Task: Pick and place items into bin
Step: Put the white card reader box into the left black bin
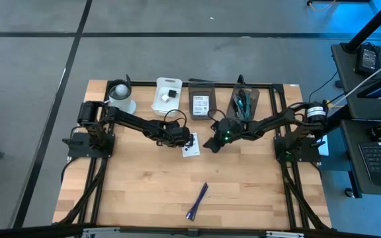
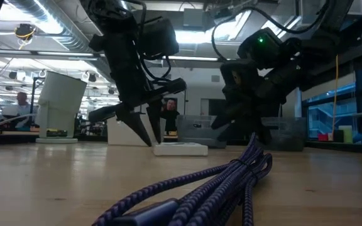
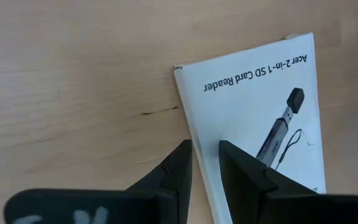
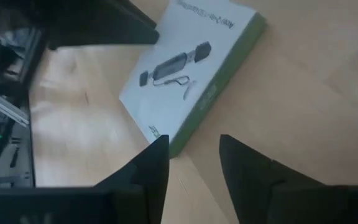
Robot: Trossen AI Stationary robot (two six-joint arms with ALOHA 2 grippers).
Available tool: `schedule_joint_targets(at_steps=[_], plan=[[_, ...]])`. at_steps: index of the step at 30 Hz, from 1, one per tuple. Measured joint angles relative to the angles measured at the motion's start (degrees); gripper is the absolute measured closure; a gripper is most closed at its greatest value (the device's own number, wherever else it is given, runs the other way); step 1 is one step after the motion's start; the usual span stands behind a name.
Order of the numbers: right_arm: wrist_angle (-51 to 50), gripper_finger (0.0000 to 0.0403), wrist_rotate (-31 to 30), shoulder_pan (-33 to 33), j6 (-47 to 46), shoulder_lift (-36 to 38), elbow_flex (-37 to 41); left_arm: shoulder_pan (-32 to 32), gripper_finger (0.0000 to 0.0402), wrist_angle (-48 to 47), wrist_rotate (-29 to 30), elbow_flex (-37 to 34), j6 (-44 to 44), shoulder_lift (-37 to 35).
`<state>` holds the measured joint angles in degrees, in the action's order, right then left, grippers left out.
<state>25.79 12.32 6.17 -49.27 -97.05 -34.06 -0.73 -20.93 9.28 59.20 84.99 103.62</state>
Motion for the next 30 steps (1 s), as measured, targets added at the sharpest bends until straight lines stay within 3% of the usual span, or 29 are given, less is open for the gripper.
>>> schedule_joint_targets(at_steps=[30], plan=[[0.2, 0.0242, 1.4, -0.1, -1.6, -2.8, -3.8, 0.8, 0.0327, 2.4, -1.8, -0.1, -4.8, -0.9]])
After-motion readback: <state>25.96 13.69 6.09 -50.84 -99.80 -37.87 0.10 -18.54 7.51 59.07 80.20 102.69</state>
